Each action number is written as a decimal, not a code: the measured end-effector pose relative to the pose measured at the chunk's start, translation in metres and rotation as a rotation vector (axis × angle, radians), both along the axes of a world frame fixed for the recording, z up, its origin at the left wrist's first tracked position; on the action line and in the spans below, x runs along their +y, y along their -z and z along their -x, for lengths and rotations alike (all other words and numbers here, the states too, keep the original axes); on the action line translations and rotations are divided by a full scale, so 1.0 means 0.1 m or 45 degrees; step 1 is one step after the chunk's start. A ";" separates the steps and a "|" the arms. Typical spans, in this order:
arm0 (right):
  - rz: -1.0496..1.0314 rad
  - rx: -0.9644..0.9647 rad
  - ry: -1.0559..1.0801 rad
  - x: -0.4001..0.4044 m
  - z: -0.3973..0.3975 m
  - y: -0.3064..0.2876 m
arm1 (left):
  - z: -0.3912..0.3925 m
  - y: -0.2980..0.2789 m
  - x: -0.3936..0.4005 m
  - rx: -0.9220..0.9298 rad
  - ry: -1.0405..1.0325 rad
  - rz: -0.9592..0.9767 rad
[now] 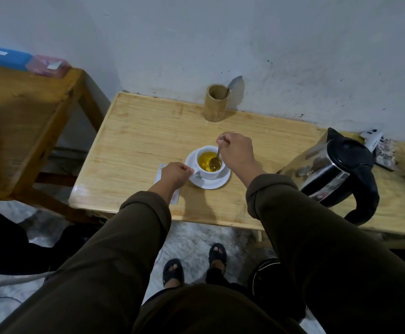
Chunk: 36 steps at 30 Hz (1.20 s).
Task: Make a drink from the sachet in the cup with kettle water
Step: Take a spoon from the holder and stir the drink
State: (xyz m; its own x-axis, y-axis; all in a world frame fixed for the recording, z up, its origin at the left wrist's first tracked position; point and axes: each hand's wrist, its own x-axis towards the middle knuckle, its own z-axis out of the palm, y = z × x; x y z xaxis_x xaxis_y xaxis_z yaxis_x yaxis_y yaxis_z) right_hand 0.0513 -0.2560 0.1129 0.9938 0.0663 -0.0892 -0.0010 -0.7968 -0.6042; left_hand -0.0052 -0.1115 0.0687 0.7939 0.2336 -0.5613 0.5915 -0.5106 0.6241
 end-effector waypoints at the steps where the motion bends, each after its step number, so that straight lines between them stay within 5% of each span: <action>1: -0.001 -0.011 0.004 0.00 0.01 0.01 | 0.00 0.00 0.00 0.005 -0.001 -0.005; 12: -0.180 0.034 0.075 0.03 0.09 0.01 | -0.01 0.02 0.00 0.029 -0.018 0.012; 20: 0.096 -0.049 0.090 0.02 0.08 -0.01 | -0.03 0.04 0.02 0.049 -0.026 0.029; 29: -0.133 0.068 0.069 0.07 0.05 0.02 | -0.04 0.07 0.04 0.060 -0.034 0.053; 36: 0.038 -0.003 0.051 0.00 0.00 0.03 | -0.05 0.08 0.06 0.066 -0.053 0.083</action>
